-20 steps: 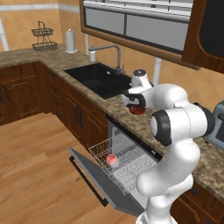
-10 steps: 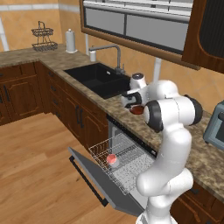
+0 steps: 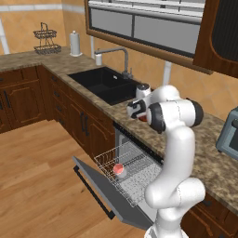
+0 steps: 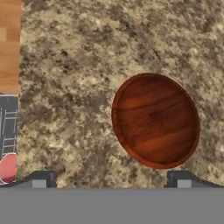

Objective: Pick up the cup and bowl from the counter, place them in the dishwasher, and close the dishwasher door.

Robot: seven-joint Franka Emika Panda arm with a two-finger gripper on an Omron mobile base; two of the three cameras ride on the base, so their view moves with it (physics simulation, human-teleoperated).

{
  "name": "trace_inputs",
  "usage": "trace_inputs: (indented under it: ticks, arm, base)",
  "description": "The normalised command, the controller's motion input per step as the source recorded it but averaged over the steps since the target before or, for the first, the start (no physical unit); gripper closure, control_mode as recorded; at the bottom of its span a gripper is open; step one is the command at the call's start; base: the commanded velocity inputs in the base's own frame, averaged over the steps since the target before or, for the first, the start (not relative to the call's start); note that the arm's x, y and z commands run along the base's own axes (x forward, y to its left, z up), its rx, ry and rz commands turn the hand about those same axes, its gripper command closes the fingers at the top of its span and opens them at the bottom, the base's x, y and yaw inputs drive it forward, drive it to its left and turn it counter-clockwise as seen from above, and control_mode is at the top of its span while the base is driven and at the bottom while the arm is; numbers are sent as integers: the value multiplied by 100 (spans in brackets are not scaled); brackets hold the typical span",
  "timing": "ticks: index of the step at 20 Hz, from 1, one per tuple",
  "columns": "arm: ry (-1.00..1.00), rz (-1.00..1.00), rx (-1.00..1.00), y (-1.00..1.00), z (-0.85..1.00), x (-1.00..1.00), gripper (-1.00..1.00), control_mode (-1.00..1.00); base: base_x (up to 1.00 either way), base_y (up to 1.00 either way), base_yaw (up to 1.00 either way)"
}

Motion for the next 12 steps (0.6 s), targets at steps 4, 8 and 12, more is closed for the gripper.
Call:
trace_inputs:
  ticks: [4,8,12]
  arm:
    - [0,2,0,-6,-37,36,-100,-100]
    - [0,6,0,-25,-30,51,-100,-100]
    - [0,7,1,-30,-27,47,-100,-100]
  base:
    - [0,0,0]
    - [0,0,0]
    - [0,0,0]
